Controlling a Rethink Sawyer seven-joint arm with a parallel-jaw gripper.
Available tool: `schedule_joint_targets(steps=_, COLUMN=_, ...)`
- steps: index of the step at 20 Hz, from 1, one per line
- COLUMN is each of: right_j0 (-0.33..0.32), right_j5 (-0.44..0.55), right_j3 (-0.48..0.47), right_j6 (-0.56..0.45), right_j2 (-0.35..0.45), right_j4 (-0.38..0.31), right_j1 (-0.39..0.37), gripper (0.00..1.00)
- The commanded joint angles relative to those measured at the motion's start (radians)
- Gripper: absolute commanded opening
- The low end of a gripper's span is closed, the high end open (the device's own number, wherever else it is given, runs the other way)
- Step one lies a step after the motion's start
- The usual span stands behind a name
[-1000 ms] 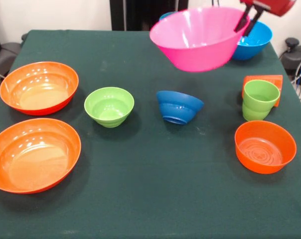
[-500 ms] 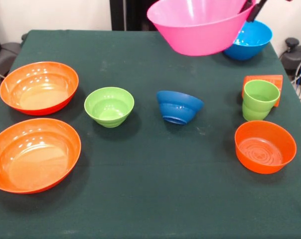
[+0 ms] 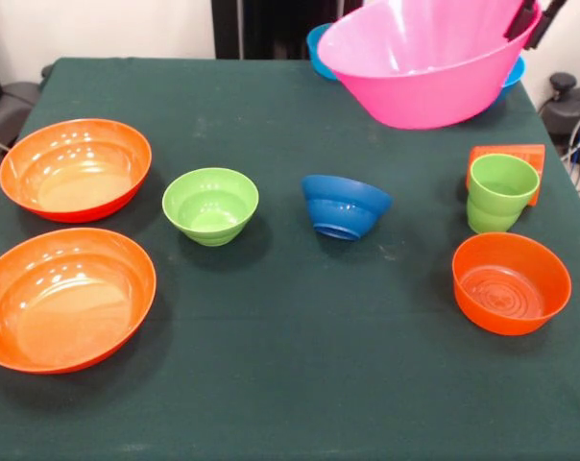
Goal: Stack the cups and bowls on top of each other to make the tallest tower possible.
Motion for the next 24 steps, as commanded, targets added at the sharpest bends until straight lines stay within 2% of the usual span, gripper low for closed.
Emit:
schedule_joint_targets(steps=1, right_j0=-0.031, right_j5=0.078, right_j3=-0.046, right_j6=-0.223, right_j2=0.128, right_j4=-0.075, right_j1=0.048, gripper=0.0)
schedule_joint_targets(steps=8, right_j0=-0.005, right_j5=0.041, right_j3=-0.046, right_j6=-0.15, right_j2=0.118, right_j4=-0.082, right_j1=0.058, gripper=0.0)
schedule_joint_targets(steps=16, right_j0=0.003, right_j5=0.044, right_j3=-0.062, right_j6=-0.126, right_j2=0.118, right_j4=-0.089, right_j1=0.068, gripper=0.0)
schedule_joint_targets(steps=19, right_j0=-0.004, right_j5=0.034, right_j3=-0.062, right_j6=-0.16, right_j2=0.132, right_j4=-0.1, right_j1=0.069, gripper=0.0)
schedule_joint_targets(steps=24, right_j0=0.0, right_j5=-0.061, right_j3=-0.032, right_j6=-0.093, right_j2=0.127, right_j4=-0.098, right_j1=0.086, gripper=0.0)
